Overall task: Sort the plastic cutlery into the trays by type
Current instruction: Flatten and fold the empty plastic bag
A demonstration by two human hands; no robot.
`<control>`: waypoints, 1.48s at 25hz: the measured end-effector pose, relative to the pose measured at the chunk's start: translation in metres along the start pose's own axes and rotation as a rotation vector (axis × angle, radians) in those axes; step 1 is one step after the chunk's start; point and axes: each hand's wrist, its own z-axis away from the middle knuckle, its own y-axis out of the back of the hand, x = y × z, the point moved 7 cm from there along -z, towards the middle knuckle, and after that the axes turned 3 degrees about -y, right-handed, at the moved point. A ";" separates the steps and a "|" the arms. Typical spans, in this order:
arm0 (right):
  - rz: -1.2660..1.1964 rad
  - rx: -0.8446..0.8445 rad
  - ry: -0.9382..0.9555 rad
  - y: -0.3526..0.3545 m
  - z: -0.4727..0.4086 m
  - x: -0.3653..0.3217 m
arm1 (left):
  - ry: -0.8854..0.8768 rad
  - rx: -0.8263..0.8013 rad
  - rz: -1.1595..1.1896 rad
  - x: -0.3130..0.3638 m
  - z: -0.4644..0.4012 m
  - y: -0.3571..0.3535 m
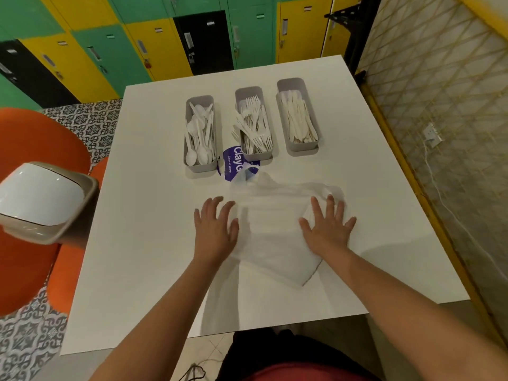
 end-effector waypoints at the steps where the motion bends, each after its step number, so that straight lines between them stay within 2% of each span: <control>1: 0.027 -0.023 -0.046 0.000 0.003 -0.001 | -0.141 0.026 0.017 0.022 0.007 0.001; 3: 0.058 -0.062 -0.099 0.001 0.008 -0.005 | -0.367 -0.106 0.041 0.056 0.026 -0.013; 5: 0.094 -0.007 -0.072 0.015 0.013 -0.010 | -0.374 -0.419 0.053 0.067 0.047 -0.035; 6: 0.128 0.079 -0.011 0.026 0.014 -0.011 | -0.340 -0.538 0.053 0.067 0.057 -0.044; 7: 0.167 0.163 0.085 0.036 0.015 -0.013 | -0.317 -0.589 0.044 0.065 0.063 -0.050; 8: 0.211 0.217 0.207 0.041 0.015 -0.014 | -0.305 -0.594 0.037 0.064 0.064 -0.053; 10: 0.280 0.148 0.433 0.037 0.015 -0.012 | -0.283 -0.592 0.024 0.058 0.060 -0.058; 12: 0.271 0.000 0.494 0.029 0.014 -0.005 | -0.204 -0.602 0.132 0.054 0.055 -0.055; 13: 0.189 -0.012 0.481 0.031 0.011 -0.001 | -0.106 -0.565 0.301 0.054 0.052 -0.049; 16: -0.450 0.231 0.360 0.067 0.005 0.020 | 0.308 -0.404 0.841 0.040 0.044 -0.027; 18: -0.855 0.401 0.206 0.088 0.004 0.049 | 0.473 -0.381 1.119 0.027 0.039 -0.019; 19: -0.996 0.402 0.123 0.090 0.000 0.061 | 0.536 -0.380 1.233 0.022 0.037 -0.016; 21: -1.104 0.243 0.038 0.079 -0.007 0.067 | 0.645 -0.356 1.407 0.016 0.034 -0.011; 24: -0.911 -0.057 0.142 0.057 0.004 0.042 | 0.760 -0.322 1.537 0.012 0.035 -0.010; 26: -0.759 -0.265 0.247 0.043 0.024 0.016 | 0.804 -0.294 1.552 0.008 0.037 -0.010; 27: -0.796 -0.394 0.244 0.036 0.034 0.006 | 0.827 -0.291 1.541 0.006 0.039 -0.010; 29: -1.046 -0.564 0.200 0.028 0.044 -0.014 | 0.868 -0.303 1.500 0.002 0.042 -0.012; 30: -1.136 -0.548 0.194 0.028 0.041 -0.020 | 0.877 -0.303 1.469 -0.001 0.045 -0.013; 33: -1.243 -0.281 0.167 0.042 0.028 -0.023 | 0.848 -0.240 1.285 -0.015 0.049 -0.013; 35: -1.201 -0.185 0.187 0.047 0.022 -0.023 | 0.832 -0.182 1.053 -0.029 0.053 -0.009; 37: -1.036 -0.158 0.221 0.044 0.017 -0.021 | 0.794 -0.211 0.820 -0.036 0.058 -0.007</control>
